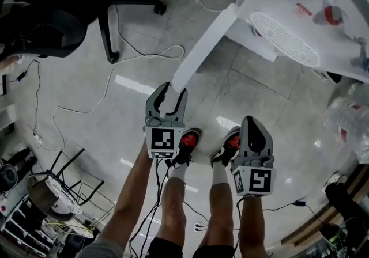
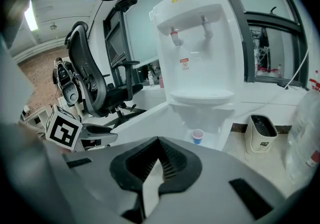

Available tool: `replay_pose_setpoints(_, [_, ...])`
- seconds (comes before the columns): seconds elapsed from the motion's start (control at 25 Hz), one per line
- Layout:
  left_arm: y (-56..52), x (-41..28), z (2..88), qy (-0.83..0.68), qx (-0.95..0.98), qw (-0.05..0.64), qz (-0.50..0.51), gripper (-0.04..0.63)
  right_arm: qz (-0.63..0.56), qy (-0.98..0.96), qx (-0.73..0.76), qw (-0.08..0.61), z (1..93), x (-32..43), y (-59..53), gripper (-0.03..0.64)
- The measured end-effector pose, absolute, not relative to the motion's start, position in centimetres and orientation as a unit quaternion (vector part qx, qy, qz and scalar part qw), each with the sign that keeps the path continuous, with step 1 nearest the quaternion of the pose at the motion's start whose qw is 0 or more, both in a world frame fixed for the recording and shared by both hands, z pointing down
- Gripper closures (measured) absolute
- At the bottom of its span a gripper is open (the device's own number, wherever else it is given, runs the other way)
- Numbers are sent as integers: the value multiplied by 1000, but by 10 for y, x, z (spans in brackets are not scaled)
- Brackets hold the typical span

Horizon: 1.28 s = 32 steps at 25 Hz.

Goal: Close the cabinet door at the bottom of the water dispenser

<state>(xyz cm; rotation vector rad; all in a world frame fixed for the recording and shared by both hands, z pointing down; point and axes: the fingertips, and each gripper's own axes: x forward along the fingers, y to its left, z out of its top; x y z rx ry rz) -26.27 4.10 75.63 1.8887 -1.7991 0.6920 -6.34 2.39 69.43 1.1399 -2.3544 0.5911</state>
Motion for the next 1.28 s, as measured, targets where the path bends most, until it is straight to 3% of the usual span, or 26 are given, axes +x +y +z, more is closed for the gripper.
replay_pose_setpoints(0.12, [42,-263,759,-658,677,211,255,408,219,-853,416,229,697,-61,25,603])
replay_pose_setpoints(1.28, [58,-178,759,-580,731,210,291,410,238,-811,494,205,700,11,63,603])
